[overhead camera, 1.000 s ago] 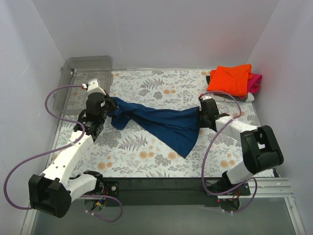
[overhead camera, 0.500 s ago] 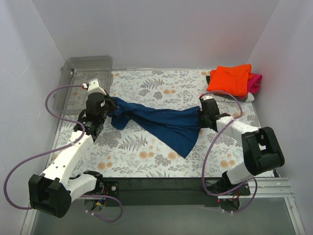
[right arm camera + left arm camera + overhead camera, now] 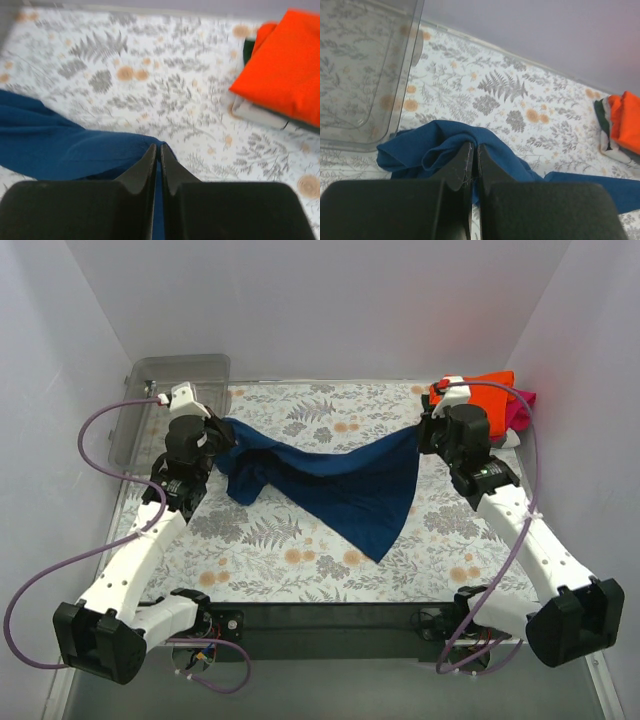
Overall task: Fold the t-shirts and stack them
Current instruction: Flatten the tshirt out
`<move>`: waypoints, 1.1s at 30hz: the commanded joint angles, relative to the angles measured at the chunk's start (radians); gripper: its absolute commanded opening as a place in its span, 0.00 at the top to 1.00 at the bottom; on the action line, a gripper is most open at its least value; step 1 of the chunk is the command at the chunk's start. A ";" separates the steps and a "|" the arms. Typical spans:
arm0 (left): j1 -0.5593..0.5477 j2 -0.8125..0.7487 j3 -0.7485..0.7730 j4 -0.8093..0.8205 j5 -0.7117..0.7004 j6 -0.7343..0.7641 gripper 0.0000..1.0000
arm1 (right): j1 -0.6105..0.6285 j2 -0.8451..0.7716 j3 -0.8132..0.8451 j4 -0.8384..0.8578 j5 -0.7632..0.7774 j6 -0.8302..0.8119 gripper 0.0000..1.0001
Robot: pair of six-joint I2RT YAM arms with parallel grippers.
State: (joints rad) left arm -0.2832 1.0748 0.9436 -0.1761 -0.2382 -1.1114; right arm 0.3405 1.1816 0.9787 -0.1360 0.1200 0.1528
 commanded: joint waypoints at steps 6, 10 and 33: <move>0.006 -0.058 0.188 -0.002 0.025 0.064 1.00 | -0.003 -0.161 0.207 -0.008 -0.008 -0.087 0.99; 0.006 -0.049 0.243 -0.020 0.103 0.084 1.00 | -0.003 -0.188 0.276 -0.017 -0.045 -0.099 0.99; 0.004 -0.185 0.678 -0.164 0.615 0.056 1.00 | -0.003 -0.412 0.727 -0.209 -0.097 -0.213 0.99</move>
State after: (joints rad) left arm -0.2832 0.9268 1.5539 -0.3145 0.2745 -1.0267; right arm 0.3405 0.7902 1.6363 -0.3340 0.0380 -0.0380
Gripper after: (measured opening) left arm 0.024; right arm 0.018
